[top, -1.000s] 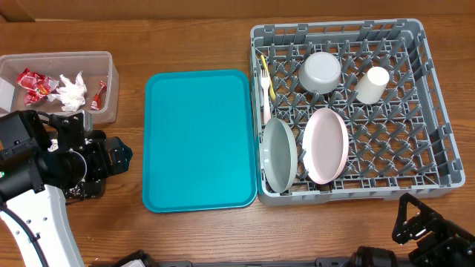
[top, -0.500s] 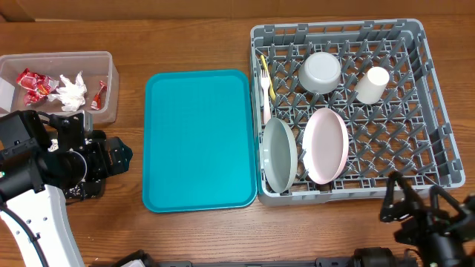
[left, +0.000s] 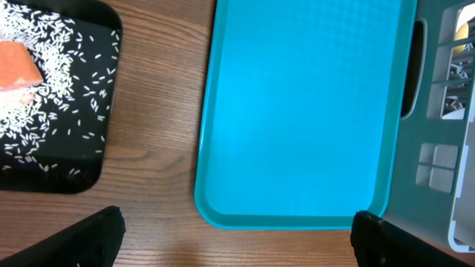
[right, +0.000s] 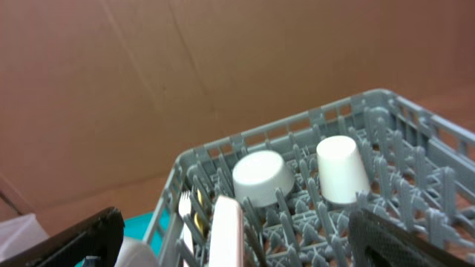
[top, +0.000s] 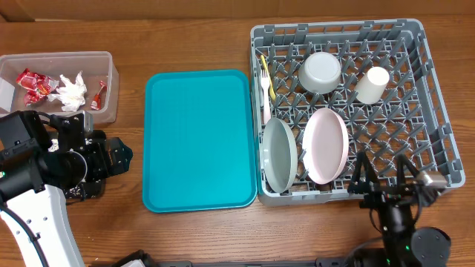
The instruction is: Sort waste into correct bins and load items into the dishwasher rack
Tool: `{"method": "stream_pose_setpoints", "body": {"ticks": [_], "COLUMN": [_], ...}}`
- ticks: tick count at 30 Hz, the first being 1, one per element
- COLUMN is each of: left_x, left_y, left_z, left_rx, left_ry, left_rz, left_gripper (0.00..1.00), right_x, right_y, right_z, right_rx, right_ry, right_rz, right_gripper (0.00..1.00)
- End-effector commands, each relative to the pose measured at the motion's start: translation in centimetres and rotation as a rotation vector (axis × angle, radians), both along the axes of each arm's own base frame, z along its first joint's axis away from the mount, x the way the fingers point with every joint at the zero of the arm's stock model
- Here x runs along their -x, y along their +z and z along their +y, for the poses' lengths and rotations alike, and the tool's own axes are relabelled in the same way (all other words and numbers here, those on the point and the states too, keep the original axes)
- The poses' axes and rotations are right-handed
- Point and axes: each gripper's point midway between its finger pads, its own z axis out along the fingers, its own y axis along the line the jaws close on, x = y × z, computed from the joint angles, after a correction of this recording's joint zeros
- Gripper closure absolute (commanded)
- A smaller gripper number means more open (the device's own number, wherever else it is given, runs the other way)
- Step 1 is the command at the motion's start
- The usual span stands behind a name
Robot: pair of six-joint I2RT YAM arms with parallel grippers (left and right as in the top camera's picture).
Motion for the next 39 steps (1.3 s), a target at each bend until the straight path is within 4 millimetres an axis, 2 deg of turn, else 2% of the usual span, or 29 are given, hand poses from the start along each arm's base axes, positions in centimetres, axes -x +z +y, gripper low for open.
{"method": "stream_pose_setpoints", "body": {"ticks": [1, 5, 11, 17, 21, 39], "left_x": [-0.1, -0.1, -0.1, -0.1, -0.1, -0.1], "left_y": [0.0, 0.0, 0.0, 0.0, 0.0, 0.0], "left_z": [0.0, 0.0, 0.0, 0.0, 0.0, 0.0], "left_rx": [0.006, 0.006, 0.006, 0.006, 0.006, 0.006], "left_ry": [-0.007, -0.007, -0.007, -0.007, -0.007, -0.007], "left_rz": [-0.005, -0.005, -0.005, -0.005, -0.005, -0.005], "left_gripper": [0.01, 0.00, 0.00, 0.00, 0.00, 0.00], "right_x": [-1.1, -2.4, -3.0, -3.0, -3.1, -3.1], "right_y": [-1.9, -3.7, -5.5, -5.5, -8.5, -8.4], "right_z": [0.6, 0.6, 0.9, 0.9, 0.9, 0.7], "right_rx": [0.011, 0.011, 0.143, 0.213, 0.294, 0.291], "right_ry": [0.029, 0.028, 0.040, 0.035, 0.046, 0.036], "right_rz": [-0.018, -0.070, -0.102, -0.108, 0.009, 0.004], "right_gripper": [0.00, 0.00, 0.00, 0.00, 0.00, 0.00]}}
